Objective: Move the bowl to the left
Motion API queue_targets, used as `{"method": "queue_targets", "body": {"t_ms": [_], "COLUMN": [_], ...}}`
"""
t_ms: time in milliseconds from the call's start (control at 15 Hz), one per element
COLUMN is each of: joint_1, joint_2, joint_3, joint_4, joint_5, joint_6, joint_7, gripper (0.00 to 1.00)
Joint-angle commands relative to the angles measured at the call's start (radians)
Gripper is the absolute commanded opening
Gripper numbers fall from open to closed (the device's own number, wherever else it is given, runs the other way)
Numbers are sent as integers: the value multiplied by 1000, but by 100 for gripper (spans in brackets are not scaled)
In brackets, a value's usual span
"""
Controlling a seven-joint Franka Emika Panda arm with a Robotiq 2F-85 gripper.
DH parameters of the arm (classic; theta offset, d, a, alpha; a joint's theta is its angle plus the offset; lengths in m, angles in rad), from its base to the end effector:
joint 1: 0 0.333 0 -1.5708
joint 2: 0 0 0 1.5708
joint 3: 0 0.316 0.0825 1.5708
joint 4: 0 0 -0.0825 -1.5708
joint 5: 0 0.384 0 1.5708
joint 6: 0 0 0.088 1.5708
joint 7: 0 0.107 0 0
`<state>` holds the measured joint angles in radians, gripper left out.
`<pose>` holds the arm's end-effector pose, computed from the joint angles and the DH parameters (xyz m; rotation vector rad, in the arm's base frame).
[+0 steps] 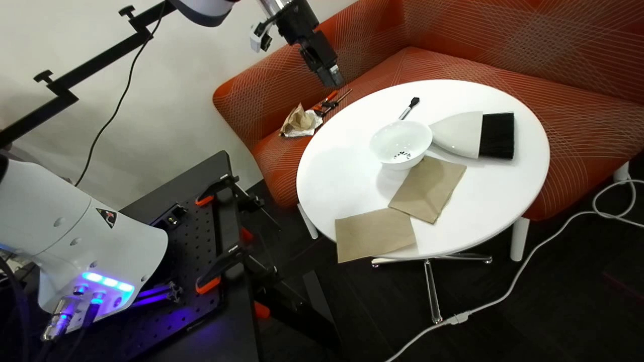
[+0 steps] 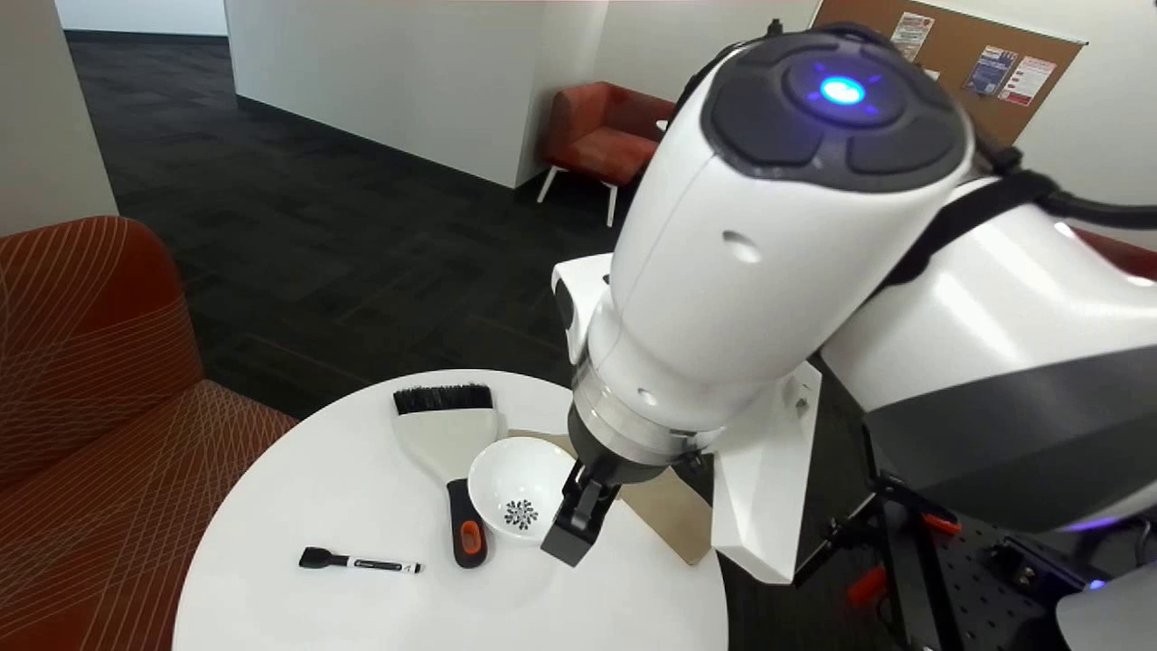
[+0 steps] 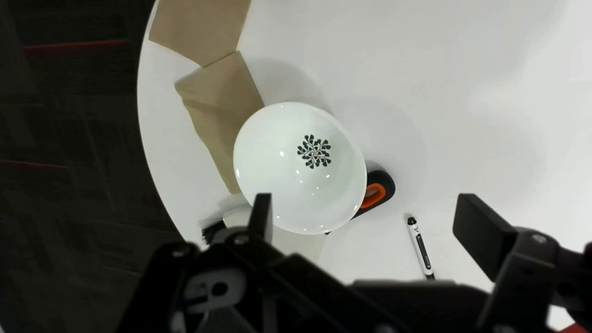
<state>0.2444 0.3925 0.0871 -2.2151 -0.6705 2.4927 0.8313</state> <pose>0.5071 0.1795 0.1888 2.8003 0.0803 0.1442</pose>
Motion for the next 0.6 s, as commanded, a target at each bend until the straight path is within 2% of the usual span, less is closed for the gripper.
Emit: {"method": "queue_targets", "body": {"t_ms": [0,533], "joint_1": [30,103], "joint_2": [105,265], "joint_3": [-53,-159], "joint_4": [66,150], "joint_5": [-7,-3], "joint_6": [82,176], "joint_7": [1,-24], "gripper": [100,100]}}
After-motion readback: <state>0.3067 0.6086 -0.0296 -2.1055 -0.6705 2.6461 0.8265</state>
